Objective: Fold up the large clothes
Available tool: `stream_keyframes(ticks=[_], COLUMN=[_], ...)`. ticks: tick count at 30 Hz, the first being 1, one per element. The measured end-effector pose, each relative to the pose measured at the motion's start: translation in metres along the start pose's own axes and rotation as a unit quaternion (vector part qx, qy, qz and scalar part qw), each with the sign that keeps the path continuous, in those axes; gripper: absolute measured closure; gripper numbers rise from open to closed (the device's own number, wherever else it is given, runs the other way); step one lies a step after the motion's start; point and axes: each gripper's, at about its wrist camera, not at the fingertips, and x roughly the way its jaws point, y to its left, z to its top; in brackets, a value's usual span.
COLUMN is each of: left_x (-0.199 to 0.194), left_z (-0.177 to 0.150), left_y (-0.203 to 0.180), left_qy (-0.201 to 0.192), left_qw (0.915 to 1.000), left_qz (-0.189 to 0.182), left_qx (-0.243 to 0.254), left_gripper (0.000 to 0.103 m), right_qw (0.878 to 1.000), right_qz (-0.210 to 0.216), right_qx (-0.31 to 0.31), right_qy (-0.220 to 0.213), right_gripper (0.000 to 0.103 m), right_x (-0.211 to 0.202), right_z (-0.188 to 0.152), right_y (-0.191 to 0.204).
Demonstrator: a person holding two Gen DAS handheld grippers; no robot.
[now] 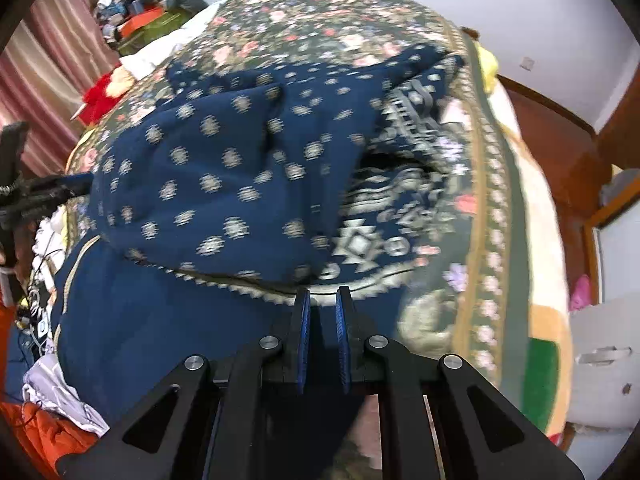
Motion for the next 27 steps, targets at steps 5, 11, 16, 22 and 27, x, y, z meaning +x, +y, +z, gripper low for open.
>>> stream_keyframes(ticks=[5,11,16,22,27], left_x=[-0.006,0.016,0.058,0.107,0.122], left_z=[0.038,0.112,0.17,0.184,0.155], left_y=[0.001,0.02,0.04,0.07,0.108], left_qy=[-0.031,-0.062,-0.054,-0.028,0.001], left_qw=[0.9991,0.9968,0.9951,0.9888,0.9804], left_qz=[0.023,0.044,0.041,0.13,0.19], left_qx=[0.015,-0.026,-0.073,-0.066,-0.051], left_gripper=[0.061,0.045,0.045,0.045,0.045], right_qw=[0.999,0.997,0.997,0.998,0.999], right_qz=[-0.009,-0.007,0.0,-0.017,0.011], right_qx=[0.028,0.048,0.059,0.047,0.041], right_qy=[-0.036,-0.066,-0.056,-0.03,-0.033], right_gripper=[0.094,0.094,0.094,0.094,0.094], right_x=[-0.017,-0.007,0.031,0.087,0.093], right_z=[0.029,0.091,0.147,0.195,0.186], right_y=[-0.018,-0.03,-0.034,-0.034,-0.047])
